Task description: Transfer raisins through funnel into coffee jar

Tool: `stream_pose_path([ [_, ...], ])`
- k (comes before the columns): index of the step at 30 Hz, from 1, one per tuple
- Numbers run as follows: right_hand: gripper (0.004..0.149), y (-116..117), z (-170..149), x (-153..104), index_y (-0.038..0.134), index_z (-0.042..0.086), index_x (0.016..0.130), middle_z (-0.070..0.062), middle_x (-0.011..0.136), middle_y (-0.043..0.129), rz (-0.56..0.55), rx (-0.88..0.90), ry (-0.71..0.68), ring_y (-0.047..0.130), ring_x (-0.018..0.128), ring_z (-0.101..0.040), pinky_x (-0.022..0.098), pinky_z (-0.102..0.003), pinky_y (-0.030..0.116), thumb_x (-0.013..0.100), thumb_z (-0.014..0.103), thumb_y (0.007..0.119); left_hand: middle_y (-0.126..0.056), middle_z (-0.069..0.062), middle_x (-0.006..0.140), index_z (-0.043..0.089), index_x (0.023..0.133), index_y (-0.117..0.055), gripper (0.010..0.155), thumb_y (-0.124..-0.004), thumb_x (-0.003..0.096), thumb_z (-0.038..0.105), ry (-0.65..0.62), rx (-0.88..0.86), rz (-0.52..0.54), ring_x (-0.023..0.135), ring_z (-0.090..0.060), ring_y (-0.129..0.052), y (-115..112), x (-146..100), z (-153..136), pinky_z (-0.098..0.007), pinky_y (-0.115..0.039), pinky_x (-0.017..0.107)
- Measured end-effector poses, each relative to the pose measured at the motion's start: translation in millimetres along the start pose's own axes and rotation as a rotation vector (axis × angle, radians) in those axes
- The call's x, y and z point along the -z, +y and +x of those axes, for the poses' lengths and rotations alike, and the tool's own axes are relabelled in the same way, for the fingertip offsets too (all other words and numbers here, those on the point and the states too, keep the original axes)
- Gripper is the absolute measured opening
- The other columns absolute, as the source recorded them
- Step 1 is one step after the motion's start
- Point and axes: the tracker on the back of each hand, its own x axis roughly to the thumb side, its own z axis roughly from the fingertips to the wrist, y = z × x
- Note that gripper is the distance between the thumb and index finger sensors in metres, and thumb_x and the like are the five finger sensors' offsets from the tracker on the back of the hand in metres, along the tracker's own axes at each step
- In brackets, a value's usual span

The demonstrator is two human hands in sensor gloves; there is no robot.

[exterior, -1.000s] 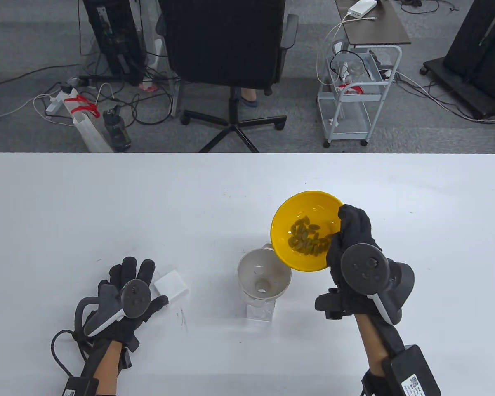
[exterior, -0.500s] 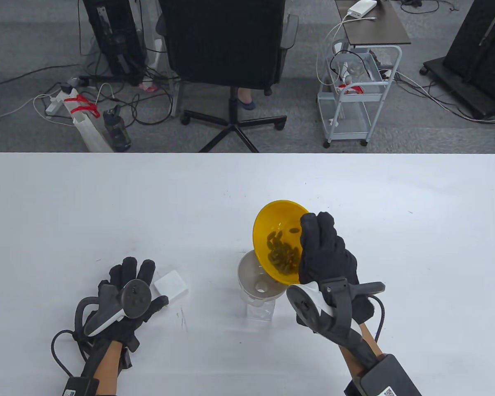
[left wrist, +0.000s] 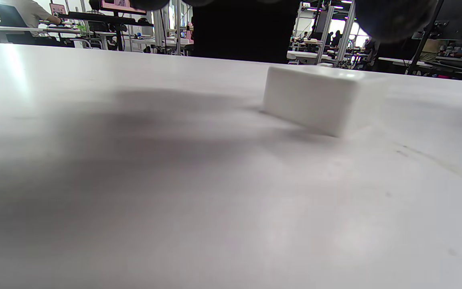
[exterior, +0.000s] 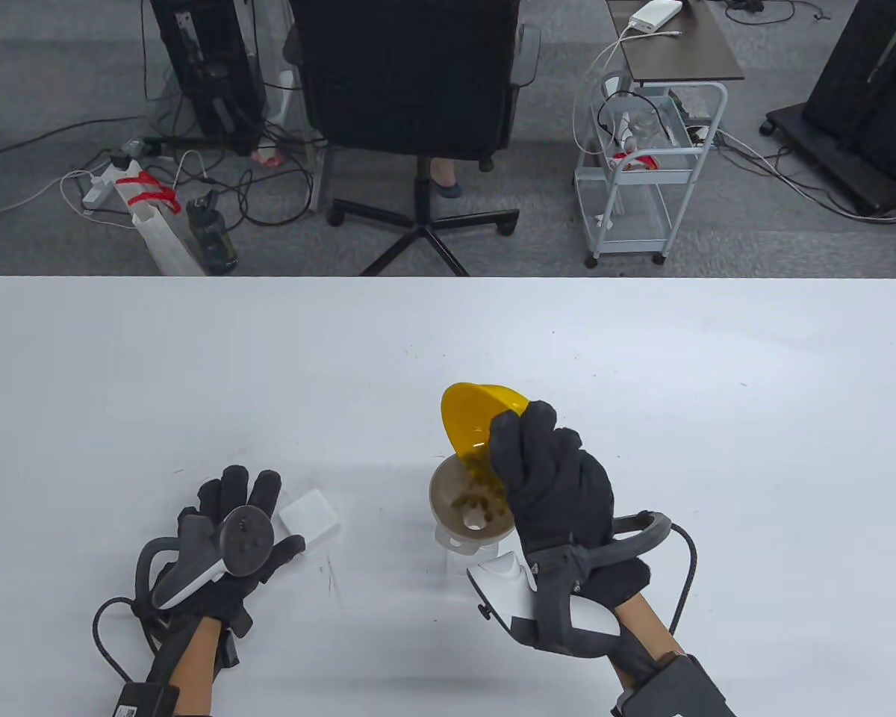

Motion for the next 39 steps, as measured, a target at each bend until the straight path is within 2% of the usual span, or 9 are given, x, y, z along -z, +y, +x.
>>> stream_pose_path([
  [8, 0.052, -7.9, 6.9, -1.1, 0.05, 0.02, 0.103, -0.02, 0.095, 0.065, -0.068, -0.081, -0.059, 0.091, 0.058, -0.026, 0.042, -0.024, 0.085, 0.062, 0.02, 0.082, -0.023, -0.022, 0.132, 0.027, 0.123, -0.019, 0.087, -0.061, 0.0585, 0.069, 0.001, 0.0, -0.001, 0.116, -0.055, -0.033, -0.1, 0.0, -0.2, -0.072, -0.038, 0.075],
  [14, 0.051, -10.4, 3.3, -0.5, 0.051, 0.02, 0.102, -0.019, 0.095, 0.066, -0.075, -0.073, -0.042, 0.091, 0.058, -0.025, 0.042, -0.024, 0.085, 0.062, 0.02, 0.081, -0.023, -0.022, 0.132, 0.027, 0.123, -0.019, 0.087, -0.061, 0.0584, 0.069, 0.001, 0.0, -0.001, 0.116, -0.055, -0.033, -0.1, 0.0, -0.2, -0.072, -0.038, 0.075],
  [16, 0.051, -9.6, -4.4, 0.9, 0.051, 0.02, 0.102, -0.019, 0.095, 0.066, -0.053, -0.016, 0.014, 0.092, 0.058, -0.025, 0.042, -0.024, 0.085, 0.061, 0.021, 0.082, -0.023, -0.022, 0.132, 0.028, 0.123, -0.019, 0.087, -0.061, 0.0585, 0.069, 0.001, 0.0, -0.001, 0.116, -0.055, -0.033, -0.1, 0.0, -0.2, -0.072, -0.038, 0.076],
  [19, 0.052, -2.8, -26.1, 3.2, 0.051, 0.019, 0.103, -0.02, 0.095, 0.066, 0.008, 0.152, 0.173, 0.092, 0.057, -0.025, 0.041, -0.024, 0.085, 0.061, 0.02, 0.082, -0.023, -0.022, 0.132, 0.027, 0.123, -0.019, 0.087, -0.061, 0.0584, 0.069, 0.001, 0.0, -0.001, 0.116, -0.055, -0.033, -0.1, 0.0, -0.2, -0.072, -0.038, 0.075],
  [24, 0.052, 21.3, -72.1, -2.1, 0.05, 0.017, 0.104, -0.023, 0.095, 0.065, 0.103, 0.271, 0.441, 0.092, 0.057, -0.025, 0.041, -0.023, 0.085, 0.062, 0.02, 0.081, -0.023, -0.022, 0.132, 0.027, 0.123, -0.019, 0.087, -0.061, 0.0585, 0.069, 0.001, 0.0, -0.004, 0.116, -0.055, -0.033, -0.4, 0.2, -0.2, -0.072, -0.038, 0.075],
  [28, 0.052, 53.1, -115.4, -27.5, 0.049, 0.016, 0.104, -0.024, 0.095, 0.064, 0.195, 0.366, 0.713, 0.092, 0.057, -0.025, 0.041, -0.023, 0.085, 0.062, 0.02, 0.08, -0.023, -0.022, 0.132, 0.027, 0.123, -0.019, 0.087, -0.061, 0.0585, 0.069, 0.005, 0.002, -0.006, 0.116, -0.055, -0.033, -0.8, 0.2, -0.4, -0.072, -0.038, 0.075],
  [31, 0.052, 81.6, -143.0, -59.6, 0.048, 0.017, 0.104, -0.023, 0.096, 0.063, 0.289, 0.332, 0.886, 0.091, 0.057, -0.025, 0.042, -0.023, 0.085, 0.063, 0.021, 0.079, -0.023, -0.022, 0.132, 0.028, 0.123, -0.019, 0.087, -0.061, 0.0584, 0.069, 0.008, 0.003, -0.008, 0.116, -0.055, -0.033, -1.2, 0.1, -0.6, -0.072, -0.038, 0.075],
  [39, 0.052, 140.5, -169.0, -150.9, 0.048, 0.017, 0.104, -0.023, 0.096, 0.063, 0.549, 0.285, 1.196, 0.091, 0.058, -0.027, 0.043, -0.024, 0.085, 0.063, 0.021, 0.079, -0.023, -0.022, 0.132, 0.027, 0.123, -0.019, 0.087, -0.06, 0.0585, 0.069, 0.016, 0.005, -0.016, 0.117, -0.055, -0.034, -1.7, 0.2, -1.7, -0.072, -0.038, 0.076],
])
